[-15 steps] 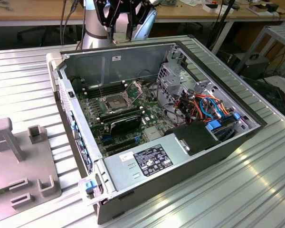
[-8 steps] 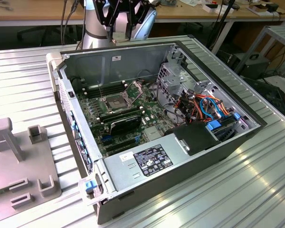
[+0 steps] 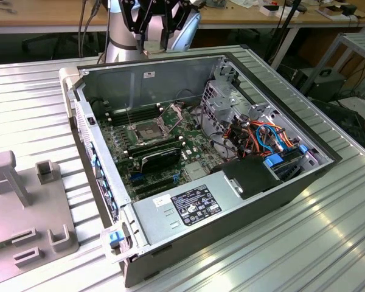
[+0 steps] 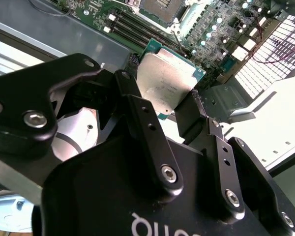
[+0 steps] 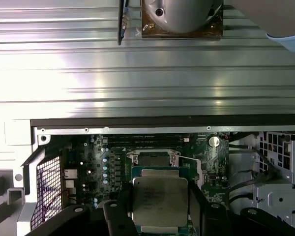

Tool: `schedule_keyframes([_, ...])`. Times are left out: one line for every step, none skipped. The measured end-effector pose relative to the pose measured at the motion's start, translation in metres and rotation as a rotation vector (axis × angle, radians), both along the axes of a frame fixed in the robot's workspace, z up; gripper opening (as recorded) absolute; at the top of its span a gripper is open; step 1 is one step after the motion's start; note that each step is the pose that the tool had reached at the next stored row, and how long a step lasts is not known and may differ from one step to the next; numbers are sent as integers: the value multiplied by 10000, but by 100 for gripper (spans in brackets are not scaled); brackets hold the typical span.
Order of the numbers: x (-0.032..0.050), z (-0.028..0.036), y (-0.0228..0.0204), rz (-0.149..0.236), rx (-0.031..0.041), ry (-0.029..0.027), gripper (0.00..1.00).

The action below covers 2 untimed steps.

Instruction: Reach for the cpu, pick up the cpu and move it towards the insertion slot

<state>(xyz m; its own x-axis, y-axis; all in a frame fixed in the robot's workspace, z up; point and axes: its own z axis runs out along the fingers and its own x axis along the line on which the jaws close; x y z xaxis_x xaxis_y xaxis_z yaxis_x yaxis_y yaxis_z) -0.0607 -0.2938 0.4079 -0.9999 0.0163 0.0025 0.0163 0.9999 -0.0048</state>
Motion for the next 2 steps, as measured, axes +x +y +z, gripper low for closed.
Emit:
schedule_keyframes([0,0,1,0,0,1,55])
schedule_keyframes([0,-1,3,0,0,0,55])
